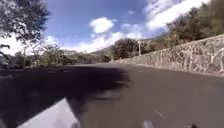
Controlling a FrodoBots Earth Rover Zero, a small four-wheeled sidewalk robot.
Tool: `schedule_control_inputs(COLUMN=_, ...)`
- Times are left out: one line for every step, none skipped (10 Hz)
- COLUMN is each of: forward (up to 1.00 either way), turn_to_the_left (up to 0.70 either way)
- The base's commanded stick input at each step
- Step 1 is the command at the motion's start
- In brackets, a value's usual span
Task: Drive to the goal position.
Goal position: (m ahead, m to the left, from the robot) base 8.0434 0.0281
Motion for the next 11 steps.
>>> schedule_control_inputs(forward=0.70, turn_to_the_left=0.00)
schedule_control_inputs(forward=0.70, turn_to_the_left=0.00)
schedule_control_inputs(forward=0.70, turn_to_the_left=0.00)
schedule_control_inputs(forward=0.70, turn_to_the_left=0.00)
schedule_control_inputs(forward=0.70, turn_to_the_left=0.00)
schedule_control_inputs(forward=0.70, turn_to_the_left=0.00)
schedule_control_inputs(forward=0.70, turn_to_the_left=0.00)
schedule_control_inputs(forward=0.70, turn_to_the_left=-0.35)
schedule_control_inputs(forward=0.70, turn_to_the_left=-0.35)
schedule_control_inputs(forward=0.70, turn_to_the_left=-0.35)
schedule_control_inputs(forward=0.70, turn_to_the_left=-0.15)
